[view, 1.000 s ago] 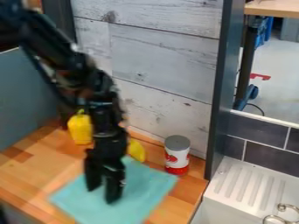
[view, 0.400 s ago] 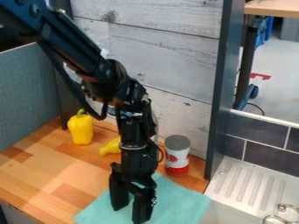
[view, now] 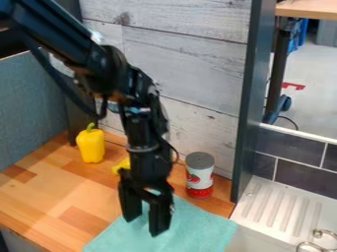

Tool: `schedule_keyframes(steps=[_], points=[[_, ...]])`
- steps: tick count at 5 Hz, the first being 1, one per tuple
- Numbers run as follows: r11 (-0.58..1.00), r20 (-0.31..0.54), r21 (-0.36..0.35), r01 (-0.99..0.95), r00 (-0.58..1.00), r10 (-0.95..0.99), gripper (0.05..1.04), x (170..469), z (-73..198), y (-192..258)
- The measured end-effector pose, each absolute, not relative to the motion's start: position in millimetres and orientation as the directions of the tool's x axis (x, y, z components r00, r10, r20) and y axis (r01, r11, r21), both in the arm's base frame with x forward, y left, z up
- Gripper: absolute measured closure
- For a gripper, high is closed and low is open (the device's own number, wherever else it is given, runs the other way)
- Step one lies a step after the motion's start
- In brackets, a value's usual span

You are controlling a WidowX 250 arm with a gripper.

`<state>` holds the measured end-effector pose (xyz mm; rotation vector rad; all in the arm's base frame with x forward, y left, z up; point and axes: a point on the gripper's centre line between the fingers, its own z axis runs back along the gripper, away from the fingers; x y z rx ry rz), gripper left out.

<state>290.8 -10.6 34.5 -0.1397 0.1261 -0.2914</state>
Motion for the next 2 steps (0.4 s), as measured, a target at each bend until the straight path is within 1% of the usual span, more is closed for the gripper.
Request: schedule_keyframes(steps=[1,2], points=[[0.966,-0.058,-0.139,0.216,0.973,-0.226,0.083,289,57,2],[0.975,-0.038,-0.100,0.197,0.979,-0.202,0.083,277,95,9]])
